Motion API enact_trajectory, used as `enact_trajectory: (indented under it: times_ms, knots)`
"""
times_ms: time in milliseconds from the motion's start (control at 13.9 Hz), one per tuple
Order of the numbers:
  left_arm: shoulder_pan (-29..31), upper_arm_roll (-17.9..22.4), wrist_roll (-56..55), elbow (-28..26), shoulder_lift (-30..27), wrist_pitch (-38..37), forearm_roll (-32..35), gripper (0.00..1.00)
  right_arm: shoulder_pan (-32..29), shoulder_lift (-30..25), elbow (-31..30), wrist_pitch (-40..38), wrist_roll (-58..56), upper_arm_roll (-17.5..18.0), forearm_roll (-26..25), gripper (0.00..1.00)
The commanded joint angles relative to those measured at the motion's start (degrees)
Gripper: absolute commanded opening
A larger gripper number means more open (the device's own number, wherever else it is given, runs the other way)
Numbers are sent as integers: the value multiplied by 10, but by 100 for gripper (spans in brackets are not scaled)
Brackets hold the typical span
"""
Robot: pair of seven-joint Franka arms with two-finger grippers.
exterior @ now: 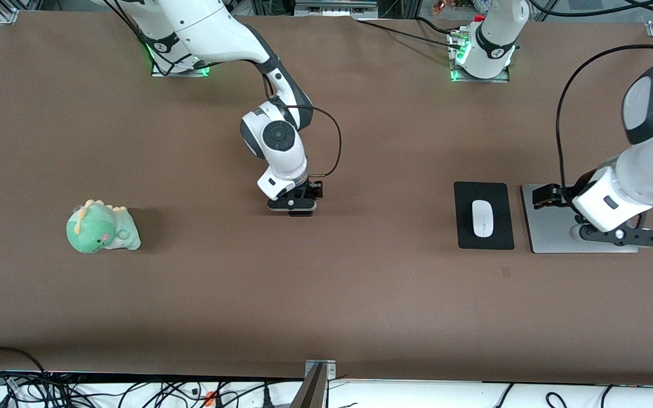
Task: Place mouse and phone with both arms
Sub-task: 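Lower the mouse onto the pad while the right gripper grasps the phone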
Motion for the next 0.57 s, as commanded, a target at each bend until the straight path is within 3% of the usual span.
enact_trajectory:
  times_ms: [0, 144, 503]
  knots:
    - [-46, 33, 10, 19, -25, -17, -9, 100, -22, 4, 71, -91, -25, -1, -3, 21]
    - [-66, 53, 11, -2, -52, -13, -11, 100, -48, 3, 87, -128, -76, -1, 1, 20]
    - [-98, 90, 10, -75, -133, -11, -19, 100, -131, -51, 46, -142, -170, -8, 4, 18]
